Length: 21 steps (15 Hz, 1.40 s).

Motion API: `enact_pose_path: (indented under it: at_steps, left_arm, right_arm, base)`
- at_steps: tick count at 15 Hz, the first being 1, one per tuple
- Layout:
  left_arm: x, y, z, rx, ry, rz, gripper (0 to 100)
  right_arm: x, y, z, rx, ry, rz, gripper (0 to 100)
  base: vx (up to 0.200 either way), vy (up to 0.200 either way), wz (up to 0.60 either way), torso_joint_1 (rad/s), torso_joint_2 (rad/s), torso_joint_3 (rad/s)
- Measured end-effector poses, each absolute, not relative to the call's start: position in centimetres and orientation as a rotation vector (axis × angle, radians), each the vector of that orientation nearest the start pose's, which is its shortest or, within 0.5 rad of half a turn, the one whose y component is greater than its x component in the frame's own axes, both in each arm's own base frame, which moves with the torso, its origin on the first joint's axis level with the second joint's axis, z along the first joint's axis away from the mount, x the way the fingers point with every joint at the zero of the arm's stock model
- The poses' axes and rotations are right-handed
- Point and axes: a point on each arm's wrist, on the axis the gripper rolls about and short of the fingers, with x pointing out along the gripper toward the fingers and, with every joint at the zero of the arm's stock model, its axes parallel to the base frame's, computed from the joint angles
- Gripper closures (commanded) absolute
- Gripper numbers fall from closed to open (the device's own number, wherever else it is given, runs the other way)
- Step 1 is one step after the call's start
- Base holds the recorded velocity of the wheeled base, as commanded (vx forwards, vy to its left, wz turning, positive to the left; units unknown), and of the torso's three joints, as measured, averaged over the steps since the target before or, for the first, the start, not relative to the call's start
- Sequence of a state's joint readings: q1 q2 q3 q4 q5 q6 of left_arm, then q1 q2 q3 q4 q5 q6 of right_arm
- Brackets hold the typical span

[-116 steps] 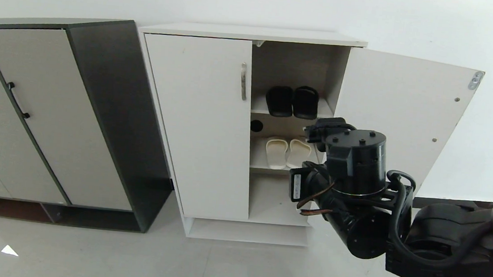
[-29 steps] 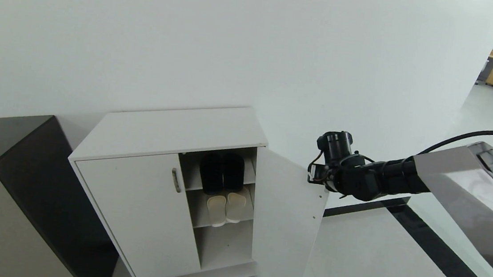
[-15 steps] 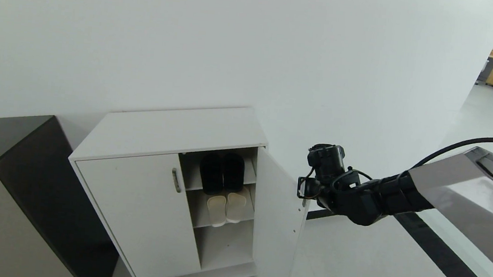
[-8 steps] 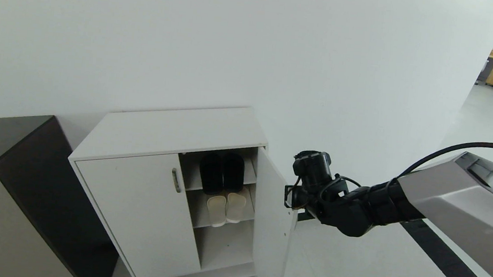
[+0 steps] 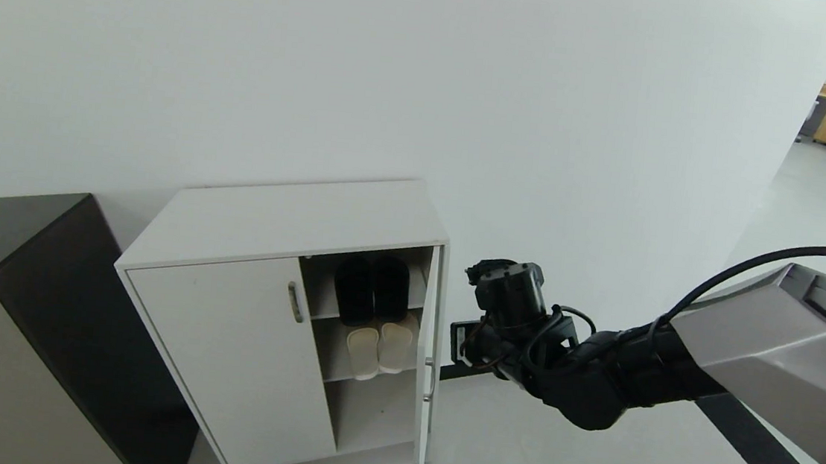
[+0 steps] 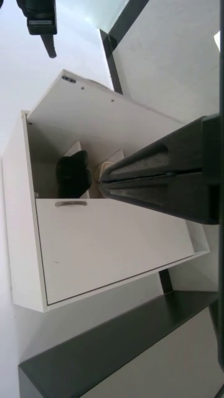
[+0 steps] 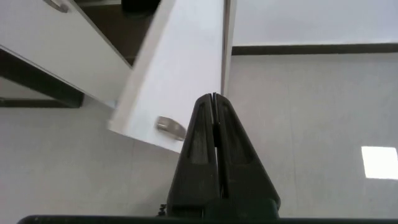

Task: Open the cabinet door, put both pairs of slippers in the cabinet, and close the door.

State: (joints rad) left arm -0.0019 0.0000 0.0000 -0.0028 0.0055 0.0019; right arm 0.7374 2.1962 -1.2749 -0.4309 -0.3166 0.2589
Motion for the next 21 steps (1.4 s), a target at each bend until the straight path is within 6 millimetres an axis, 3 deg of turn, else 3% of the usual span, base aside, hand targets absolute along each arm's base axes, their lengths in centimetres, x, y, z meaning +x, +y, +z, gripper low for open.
enact_pose_path:
  at_steps: [3, 9, 17, 21]
  left_arm:
    - [-2.3, 0.0, 7.6, 0.003, -0.003, 0.004, 100]
    - [-2.3, 0.0, 7.6, 0.002, -0.002, 0.004, 100]
    - [-2.3, 0.0, 7.6, 0.002, -0.003, 0.003, 100]
    - [-2.3, 0.0, 7.6, 0.002, -0.003, 0.004, 100]
  right_arm:
    - [32.0, 28.2, 9.9, -0.024, 0.463, 0.366, 100]
    - [31.9, 28.0, 10.5, -0.02, 0.452, 0.365, 100]
    - [31.8, 27.7, 10.6, -0.017, 0.376, 0.417, 100]
    - [31.4, 25.8, 10.6, -0.034, 0.394, 0.395, 100]
  base:
    - [0.0, 0.0, 0.0, 0.0, 0.0, 0.0]
    - [0.0, 0.0, 0.6, 0.002, 0.0, 0.001]
    - [0.0, 0.0, 0.0, 0.0, 0.0, 0.0]
    - [0.0, 0.0, 0.0, 0.0, 0.0, 0.0]
